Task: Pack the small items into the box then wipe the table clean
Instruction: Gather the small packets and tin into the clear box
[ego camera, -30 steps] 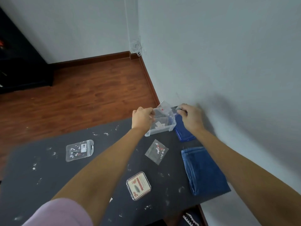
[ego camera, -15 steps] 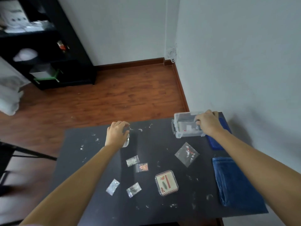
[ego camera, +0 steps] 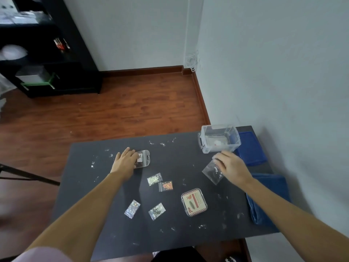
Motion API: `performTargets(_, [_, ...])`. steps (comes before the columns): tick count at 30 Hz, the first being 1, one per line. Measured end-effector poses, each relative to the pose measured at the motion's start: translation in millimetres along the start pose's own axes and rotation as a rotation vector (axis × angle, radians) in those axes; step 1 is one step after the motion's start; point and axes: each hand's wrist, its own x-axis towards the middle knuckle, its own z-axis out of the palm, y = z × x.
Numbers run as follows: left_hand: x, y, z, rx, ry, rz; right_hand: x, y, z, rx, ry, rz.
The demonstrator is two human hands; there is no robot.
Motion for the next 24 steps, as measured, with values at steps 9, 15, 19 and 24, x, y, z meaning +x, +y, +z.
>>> performTargets(9, [-3.7,5.7,-16.1,-0.134,0.037,-0.077,-11.4,4.0,33.9,-0.12,-0.355,0.448])
performTargets(15, [-0.9,19.8,-39.5,-0.283,0.082,-0.024,-4.9,1.2,34.7,-0.064,-0.329,0.56])
performTargets(19, [8.0,46.2,-73.4,-0.402,0.185,0.096,-9.1,-1.1,31.3,-0.051,-0.249,0.544])
performTargets(24, [23.0,103.2,-113.1,-0.645,0.261,0.102,-14.6,5.9,14.8,0.226,-0.137,0.561])
